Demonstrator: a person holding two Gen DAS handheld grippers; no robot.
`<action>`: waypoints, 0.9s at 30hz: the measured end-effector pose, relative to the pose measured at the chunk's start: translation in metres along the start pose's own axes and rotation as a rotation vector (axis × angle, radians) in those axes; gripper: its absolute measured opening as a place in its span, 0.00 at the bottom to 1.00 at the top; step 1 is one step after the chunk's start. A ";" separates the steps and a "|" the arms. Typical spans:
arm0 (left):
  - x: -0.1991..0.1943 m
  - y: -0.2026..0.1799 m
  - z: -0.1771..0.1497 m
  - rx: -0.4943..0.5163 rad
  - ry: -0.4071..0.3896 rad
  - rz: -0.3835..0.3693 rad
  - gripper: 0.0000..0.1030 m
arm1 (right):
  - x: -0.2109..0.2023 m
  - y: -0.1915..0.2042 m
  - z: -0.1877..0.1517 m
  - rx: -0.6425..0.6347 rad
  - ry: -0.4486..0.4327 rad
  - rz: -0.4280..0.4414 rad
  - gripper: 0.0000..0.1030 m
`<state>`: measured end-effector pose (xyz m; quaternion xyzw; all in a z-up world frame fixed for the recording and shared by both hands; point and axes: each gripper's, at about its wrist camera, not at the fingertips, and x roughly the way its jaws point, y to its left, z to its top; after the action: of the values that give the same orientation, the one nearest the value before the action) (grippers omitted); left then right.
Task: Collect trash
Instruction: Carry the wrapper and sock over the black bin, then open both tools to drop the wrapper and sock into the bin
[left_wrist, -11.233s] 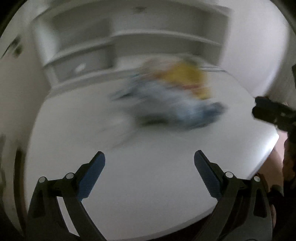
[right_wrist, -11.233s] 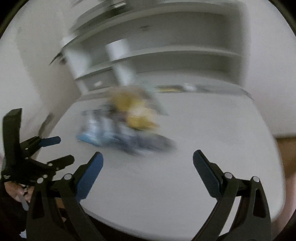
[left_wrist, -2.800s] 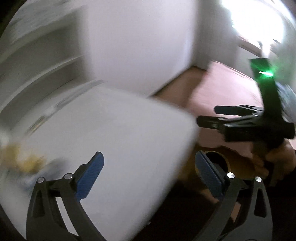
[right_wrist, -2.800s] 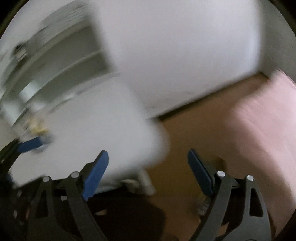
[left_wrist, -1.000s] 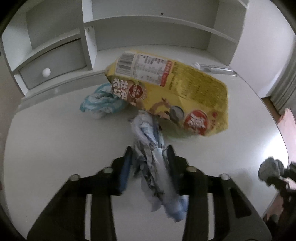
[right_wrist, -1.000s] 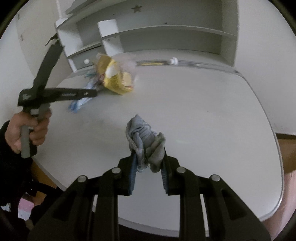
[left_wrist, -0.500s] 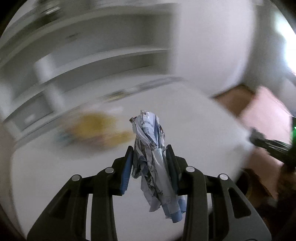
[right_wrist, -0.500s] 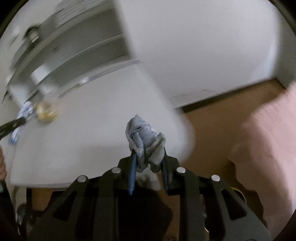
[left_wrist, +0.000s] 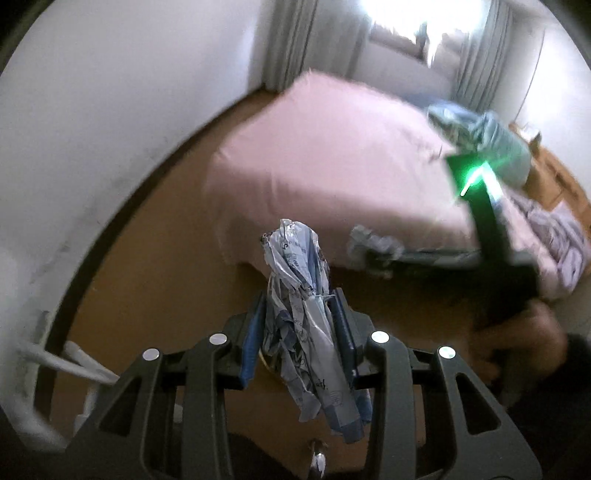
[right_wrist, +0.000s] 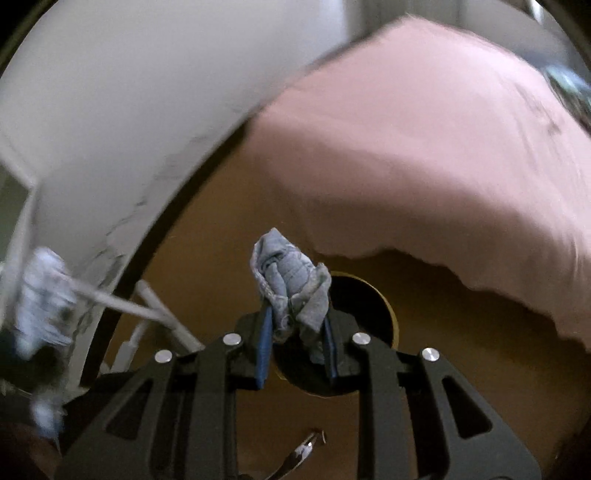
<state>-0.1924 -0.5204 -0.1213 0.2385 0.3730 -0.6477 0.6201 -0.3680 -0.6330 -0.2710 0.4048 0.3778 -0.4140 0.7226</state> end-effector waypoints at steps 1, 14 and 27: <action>0.029 0.001 -0.005 -0.025 0.039 -0.020 0.34 | 0.012 -0.011 -0.002 0.023 0.018 -0.018 0.23; 0.163 0.011 -0.038 -0.090 0.233 -0.063 0.36 | 0.102 -0.034 -0.033 0.101 0.246 -0.051 0.23; 0.159 0.009 -0.041 -0.108 0.222 -0.068 0.57 | 0.095 -0.040 -0.031 0.077 0.246 -0.039 0.23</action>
<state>-0.2086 -0.5877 -0.2710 0.2623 0.4817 -0.6168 0.5646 -0.3754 -0.6459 -0.3779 0.4724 0.4551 -0.3896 0.6465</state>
